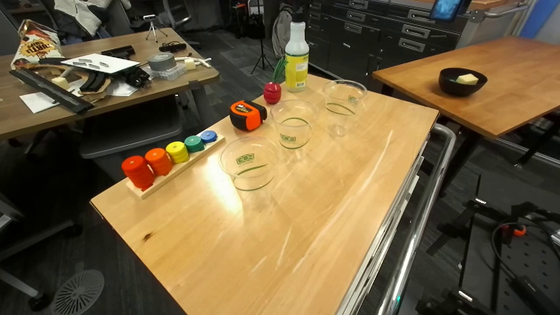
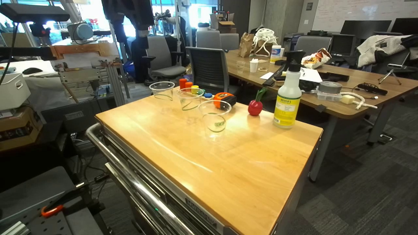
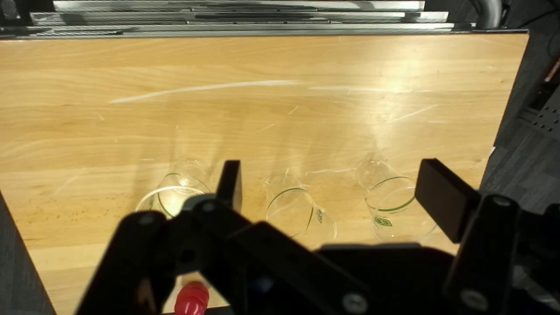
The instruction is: Stack the cups into the middle cup
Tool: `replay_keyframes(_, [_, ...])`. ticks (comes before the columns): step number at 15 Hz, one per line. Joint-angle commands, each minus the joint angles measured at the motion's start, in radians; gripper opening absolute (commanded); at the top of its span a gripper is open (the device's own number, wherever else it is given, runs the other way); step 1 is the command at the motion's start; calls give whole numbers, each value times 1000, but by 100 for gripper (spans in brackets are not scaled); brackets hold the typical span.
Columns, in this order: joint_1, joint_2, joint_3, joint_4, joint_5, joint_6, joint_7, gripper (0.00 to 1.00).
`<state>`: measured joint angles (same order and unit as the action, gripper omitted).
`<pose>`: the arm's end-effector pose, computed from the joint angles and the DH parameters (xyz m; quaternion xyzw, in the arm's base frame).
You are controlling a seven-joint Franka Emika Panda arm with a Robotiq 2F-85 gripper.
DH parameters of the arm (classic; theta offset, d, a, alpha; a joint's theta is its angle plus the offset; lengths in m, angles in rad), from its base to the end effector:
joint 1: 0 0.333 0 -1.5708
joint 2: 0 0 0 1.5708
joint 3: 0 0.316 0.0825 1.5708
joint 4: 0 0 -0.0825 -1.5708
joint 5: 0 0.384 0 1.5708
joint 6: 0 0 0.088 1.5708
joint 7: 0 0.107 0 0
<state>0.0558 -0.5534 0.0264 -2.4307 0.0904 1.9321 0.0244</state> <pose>0.3871 0.0390 0.5061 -0.9989 -0.0123 -0.0255 0.0371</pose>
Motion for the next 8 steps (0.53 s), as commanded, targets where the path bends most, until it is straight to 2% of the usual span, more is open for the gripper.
replay_keyframes(1, [-9, 78, 1, 59, 11, -4, 14, 100])
replay_keyframes(8, [6, 301, 39, 165, 56, 55, 131, 100])
